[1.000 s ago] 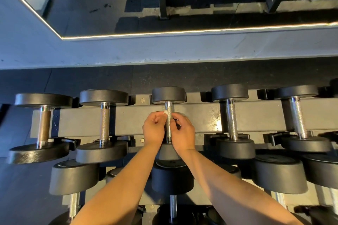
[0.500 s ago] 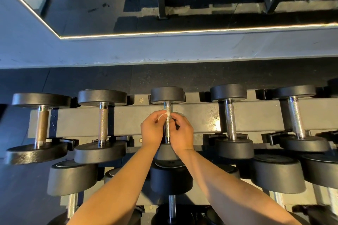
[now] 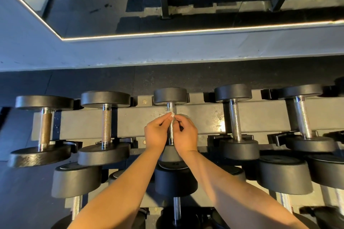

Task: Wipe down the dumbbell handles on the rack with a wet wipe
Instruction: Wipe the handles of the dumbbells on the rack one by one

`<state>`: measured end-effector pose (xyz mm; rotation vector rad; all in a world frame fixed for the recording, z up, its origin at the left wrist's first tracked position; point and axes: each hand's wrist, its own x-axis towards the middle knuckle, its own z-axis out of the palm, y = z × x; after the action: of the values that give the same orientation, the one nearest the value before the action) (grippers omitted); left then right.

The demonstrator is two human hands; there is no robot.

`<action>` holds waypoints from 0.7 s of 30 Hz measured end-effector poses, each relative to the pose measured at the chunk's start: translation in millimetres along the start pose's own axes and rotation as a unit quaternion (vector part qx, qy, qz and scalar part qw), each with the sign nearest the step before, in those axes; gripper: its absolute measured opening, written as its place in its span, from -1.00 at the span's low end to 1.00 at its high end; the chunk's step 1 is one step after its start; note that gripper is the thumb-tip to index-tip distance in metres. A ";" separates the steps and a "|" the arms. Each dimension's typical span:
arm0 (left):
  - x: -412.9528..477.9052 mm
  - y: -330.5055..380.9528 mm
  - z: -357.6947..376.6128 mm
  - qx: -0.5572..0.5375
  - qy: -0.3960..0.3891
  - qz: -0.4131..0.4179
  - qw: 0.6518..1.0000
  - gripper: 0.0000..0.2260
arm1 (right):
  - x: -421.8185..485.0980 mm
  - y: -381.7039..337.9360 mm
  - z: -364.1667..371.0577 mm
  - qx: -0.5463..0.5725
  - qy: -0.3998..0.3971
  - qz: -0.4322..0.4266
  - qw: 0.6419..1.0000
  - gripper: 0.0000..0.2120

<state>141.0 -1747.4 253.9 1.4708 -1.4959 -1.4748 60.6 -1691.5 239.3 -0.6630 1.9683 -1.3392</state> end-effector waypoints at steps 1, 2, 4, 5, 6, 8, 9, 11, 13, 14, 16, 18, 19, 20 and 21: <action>3.3 1.3 1.0 -0.014 0.004 -0.006 1.000 -0.79 | 0.1 -0.3 0.4 0.001 0.001 0.002 1.000 -0.80; 6.2 3.4 2.7 -0.026 0.012 -0.010 1.000 -0.79 | 0.1 -0.4 0.5 0.001 0.002 0.002 1.000 -0.80; 9.5 7.2 7.4 -0.034 0.021 -0.008 0.999 -0.79 | 0.1 -0.6 0.9 -0.006 0.003 -0.003 1.000 -0.80; 8.8 7.8 8.3 -0.034 0.020 -0.006 0.999 -0.79 | 0.2 -0.6 0.9 -0.011 0.003 -0.004 1.000 -0.80; 6.3 7.1 7.8 -0.029 0.018 -0.006 0.999 -0.80 | -0.3 -0.4 0.6 -0.014 0.002 -0.007 1.000 -0.79; -1.7 2.1 3.9 -0.012 0.007 -0.006 1.000 -0.80 | -0.8 -0.3 -0.6 -0.019 0.004 -0.017 1.000 -0.78; -6.5 -2.0 1.7 -0.007 0.003 -0.011 1.000 -0.81 | -1.0 -0.6 -1.5 -0.023 0.002 -0.019 1.000 -0.77; -15.5 -10.6 -2.6 -0.003 -0.002 -0.031 1.000 -0.81 | -1.1 -1.9 -2.7 -0.022 -0.005 -0.010 1.000 -0.75; -24.5 -16.1 -6.2 0.004 -0.011 -0.050 0.999 -0.81 | -2.5 -2.5 -4.0 -0.014 -0.009 0.000 1.000 -0.73; -28.6 -17.6 -7.9 0.009 -0.016 -0.059 0.998 -0.80 | -3.4 -2.1 -4.5 -0.010 -0.010 0.003 1.000 -0.71; -35.7 -18.8 -11.0 0.017 -0.017 -0.079 0.997 -0.82 | -5.4 -1.2 -6.2 0.000 -0.020 0.016 1.000 -0.69; -40.8 -16.8 -13.1 0.022 -0.008 -0.096 0.995 -0.84 | -8.8 -1.0 -9.8 0.010 -0.042 0.037 0.998 -0.67; -42.3 -14.3 -13.7 0.030 -0.006 -0.099 0.995 -0.84 | -12.8 -0.5 -12.6 0.012 -0.056 0.050 0.997 -0.68; -42.5 -11.6 -14.1 0.040 -0.007 -0.100 0.994 -0.84 | -17.4 0.6 -15.8 0.012 -0.067 0.061 0.996 -0.69; -42.3 -9.4 -14.3 0.051 -0.011 -0.102 0.993 -0.84 | -23.1 1.7 -19.7 0.006 -0.072 0.069 0.995 -0.71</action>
<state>167.0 -1710.4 260.7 1.7169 -1.4907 -1.5544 60.9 -1662.4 248.3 -0.5893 1.8543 -1.1850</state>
